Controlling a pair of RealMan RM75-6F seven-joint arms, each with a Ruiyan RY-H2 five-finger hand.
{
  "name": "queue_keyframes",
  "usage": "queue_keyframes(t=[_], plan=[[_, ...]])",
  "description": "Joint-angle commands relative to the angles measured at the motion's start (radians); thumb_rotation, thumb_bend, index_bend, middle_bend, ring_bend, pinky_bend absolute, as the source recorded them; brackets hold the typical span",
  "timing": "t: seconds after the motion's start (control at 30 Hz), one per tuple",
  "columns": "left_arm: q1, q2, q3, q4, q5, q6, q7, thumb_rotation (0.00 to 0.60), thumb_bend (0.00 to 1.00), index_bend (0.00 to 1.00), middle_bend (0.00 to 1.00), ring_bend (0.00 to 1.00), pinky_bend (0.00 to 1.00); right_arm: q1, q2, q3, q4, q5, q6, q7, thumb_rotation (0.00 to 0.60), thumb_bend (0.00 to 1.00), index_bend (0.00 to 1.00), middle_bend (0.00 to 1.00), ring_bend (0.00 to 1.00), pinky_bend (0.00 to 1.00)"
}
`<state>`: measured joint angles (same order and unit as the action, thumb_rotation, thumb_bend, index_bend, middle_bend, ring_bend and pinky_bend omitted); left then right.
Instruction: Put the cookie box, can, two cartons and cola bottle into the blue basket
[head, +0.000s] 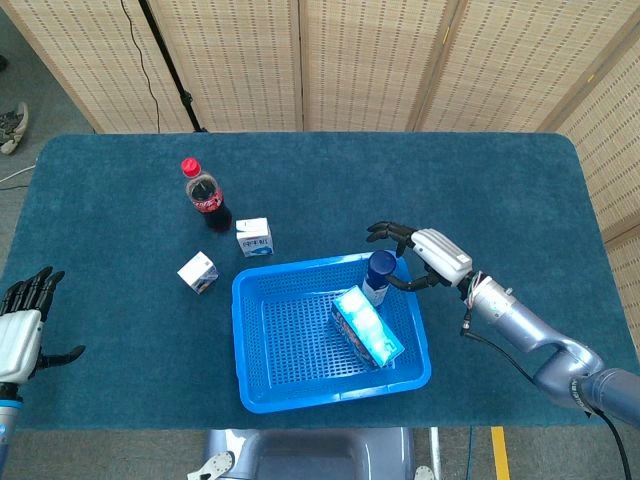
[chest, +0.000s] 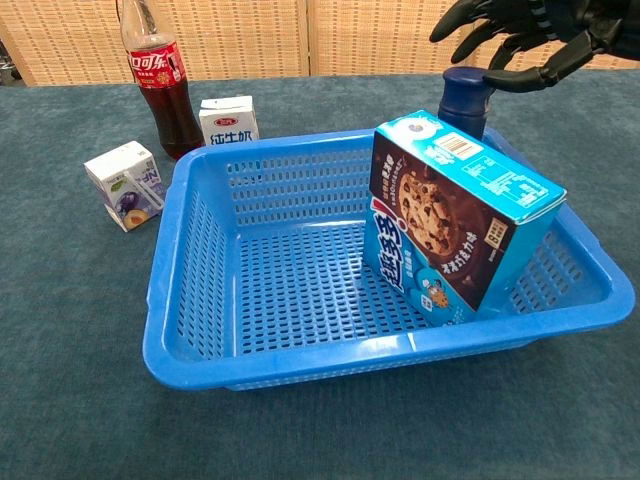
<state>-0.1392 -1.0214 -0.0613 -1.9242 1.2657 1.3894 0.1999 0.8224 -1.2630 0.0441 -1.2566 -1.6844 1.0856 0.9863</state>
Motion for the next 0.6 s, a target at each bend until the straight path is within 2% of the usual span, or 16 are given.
queue_keyframes(t=[0.03,0.27,0.33,0.43,0.5,0.6], plan=[[0.0,0.0,0.0,0.0,0.002,0.0,-0.001,0.6,0.0,0.0,0.0,0.0,0.0,-0.013,0.017,0.001,-0.022,0.004,0.022,-0.022,0.6,0.43,0.21,0.14,0.21,0.38],[-0.019,0.001,-0.018,0.01,-0.008,-0.022,-0.021,0.6,0.0,0.0,0.0,0.0,0.0,-0.062,0.139,0.03,-0.142,0.027,0.112,-0.089,0.6,0.43,0.2,0.14,0.21,0.38],[-0.041,0.002,-0.036,0.019,-0.013,-0.043,-0.028,0.6,0.0,0.0,0.0,0.0,0.0,-0.099,0.201,0.038,-0.19,0.038,0.158,-0.158,0.6,0.43,0.19,0.14,0.2,0.36],[-0.078,0.007,-0.061,0.029,-0.025,-0.085,-0.036,0.6,0.0,0.0,0.0,0.0,0.0,-0.154,0.265,0.034,-0.237,0.042,0.215,-0.262,0.6,0.43,0.17,0.11,0.14,0.27],[-0.105,0.01,-0.075,0.033,-0.038,-0.119,-0.035,0.6,0.0,0.0,0.0,0.0,0.0,-0.194,0.285,0.028,-0.252,0.042,0.257,-0.331,0.6,0.42,0.16,0.08,0.1,0.22],[-0.154,0.02,-0.09,0.026,-0.056,-0.191,-0.036,0.6,0.0,0.0,0.0,0.0,0.0,-0.257,0.302,0.003,-0.261,0.029,0.313,-0.416,0.6,0.4,0.15,0.07,0.08,0.21]])
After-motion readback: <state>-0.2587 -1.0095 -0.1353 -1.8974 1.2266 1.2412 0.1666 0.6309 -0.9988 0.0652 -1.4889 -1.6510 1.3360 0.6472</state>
